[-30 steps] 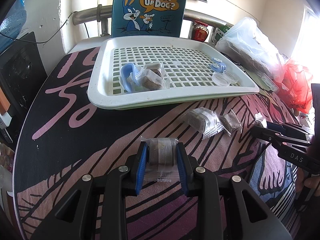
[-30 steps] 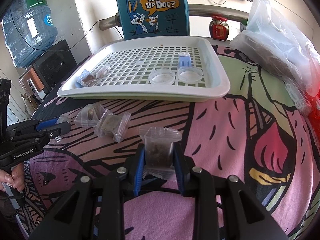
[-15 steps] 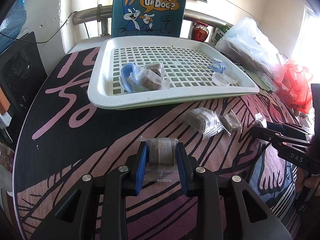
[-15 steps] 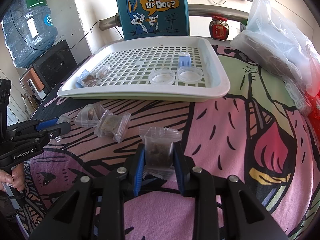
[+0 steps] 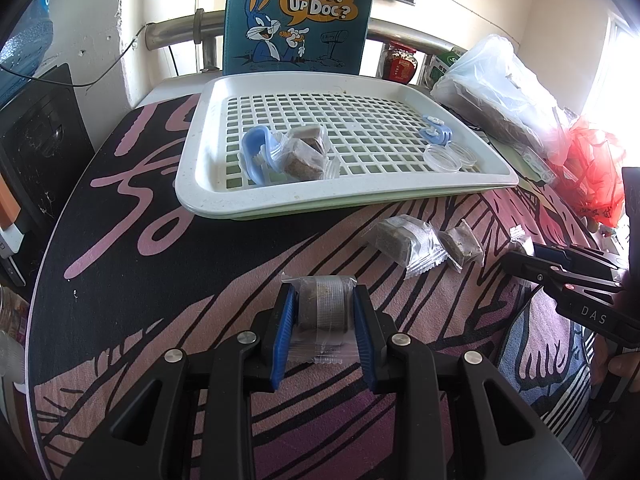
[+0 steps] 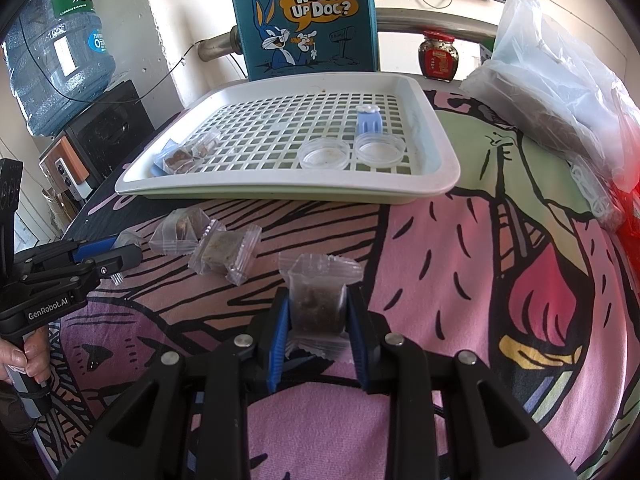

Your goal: Organize objects

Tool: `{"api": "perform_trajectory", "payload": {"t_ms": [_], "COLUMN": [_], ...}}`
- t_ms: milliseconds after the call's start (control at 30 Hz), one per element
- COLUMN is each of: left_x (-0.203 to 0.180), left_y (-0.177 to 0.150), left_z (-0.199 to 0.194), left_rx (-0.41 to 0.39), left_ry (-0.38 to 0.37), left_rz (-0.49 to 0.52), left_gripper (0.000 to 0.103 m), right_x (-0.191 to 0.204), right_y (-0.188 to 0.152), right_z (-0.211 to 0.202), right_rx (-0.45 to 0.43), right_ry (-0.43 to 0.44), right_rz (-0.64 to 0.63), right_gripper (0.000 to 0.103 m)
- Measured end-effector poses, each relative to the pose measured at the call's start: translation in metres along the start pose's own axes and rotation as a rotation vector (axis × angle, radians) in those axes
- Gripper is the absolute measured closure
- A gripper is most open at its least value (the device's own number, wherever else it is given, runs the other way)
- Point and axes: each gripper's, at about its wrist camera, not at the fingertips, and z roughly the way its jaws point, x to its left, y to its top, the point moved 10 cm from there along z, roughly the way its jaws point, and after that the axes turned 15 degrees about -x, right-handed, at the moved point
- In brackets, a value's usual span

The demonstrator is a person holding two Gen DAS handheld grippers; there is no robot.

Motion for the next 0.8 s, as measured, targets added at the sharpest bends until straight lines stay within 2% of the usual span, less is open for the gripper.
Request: {"api": "perform_trajectory", "payload": {"t_ms": [800], "left_x": [-0.0004], "left_y": [0.0001], "left_z": [-0.0007], "left_rx": [0.0], "left_ry": [0.0], "left_rz": [-0.001], "left_gripper": [0.076], "right_x": [0.0], "right_y": [0.0003], "right_z": [-0.0004], "right_rx": [-0.002], "right_ry": [0.007], "right_rz": [0.015], "right_gripper": [0.075]}}
